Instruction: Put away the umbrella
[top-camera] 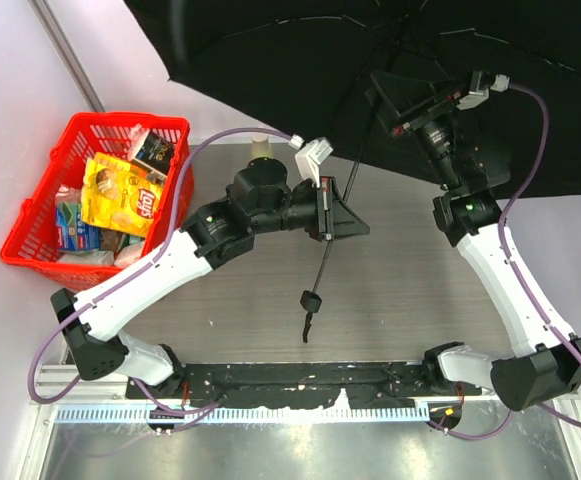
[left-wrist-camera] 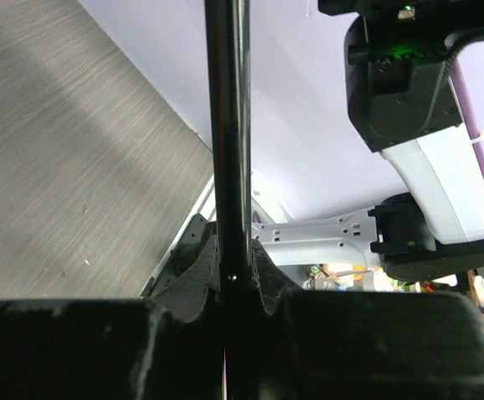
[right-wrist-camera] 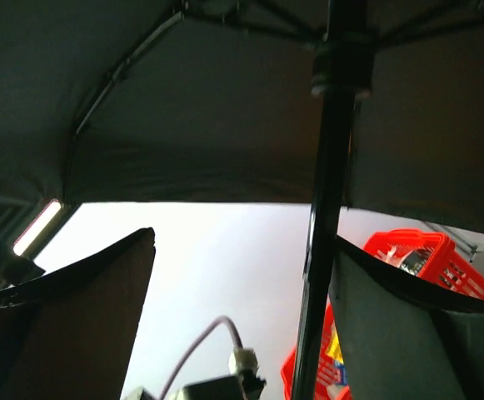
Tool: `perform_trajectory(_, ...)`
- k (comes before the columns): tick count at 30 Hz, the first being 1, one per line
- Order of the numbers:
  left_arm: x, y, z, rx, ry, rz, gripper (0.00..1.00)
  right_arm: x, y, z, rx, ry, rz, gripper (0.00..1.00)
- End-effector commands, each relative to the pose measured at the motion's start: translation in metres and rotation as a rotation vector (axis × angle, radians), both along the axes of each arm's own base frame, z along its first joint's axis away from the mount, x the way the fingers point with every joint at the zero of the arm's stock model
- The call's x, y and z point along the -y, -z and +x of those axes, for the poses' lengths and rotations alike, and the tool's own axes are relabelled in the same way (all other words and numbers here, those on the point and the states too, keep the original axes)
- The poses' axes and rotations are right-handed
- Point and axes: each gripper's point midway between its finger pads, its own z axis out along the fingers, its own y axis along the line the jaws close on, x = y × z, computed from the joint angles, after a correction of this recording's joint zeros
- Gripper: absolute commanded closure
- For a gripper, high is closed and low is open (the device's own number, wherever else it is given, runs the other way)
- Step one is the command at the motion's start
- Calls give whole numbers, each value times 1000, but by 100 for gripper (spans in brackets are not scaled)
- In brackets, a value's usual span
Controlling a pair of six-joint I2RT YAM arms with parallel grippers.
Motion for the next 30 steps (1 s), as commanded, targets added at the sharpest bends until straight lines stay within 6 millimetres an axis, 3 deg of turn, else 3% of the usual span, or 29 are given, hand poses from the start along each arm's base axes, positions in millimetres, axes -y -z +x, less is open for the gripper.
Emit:
perform_trajectory(1, 2, -26, 2, 9, -10, -95, 100, 28, -43, 5, 55, 49, 194, 14)
perform_trajectory(11, -5, -31, -6, 28, 0, -106, 100, 39, -43, 54, -46, 135, 224, 19)
perform_trajectory(17, -5, -30, -10, 19, 8, -110, 100, 47, -43, 68, -60, 197, 209, 30)
perform_trajectory(18, -5, -30, -12, 19, 14, -110, 100, 47, -43, 68, -54, 201, 203, 38)
perform_trajectory(20, -5, -29, -13, 17, 14, -109, 100, 50, -41, 73, -64, 219, 201, 43)
perform_trajectory(30, -6, -34, -18, 24, 20, -120, 100, 53, -27, 89, -115, 230, 222, 39)
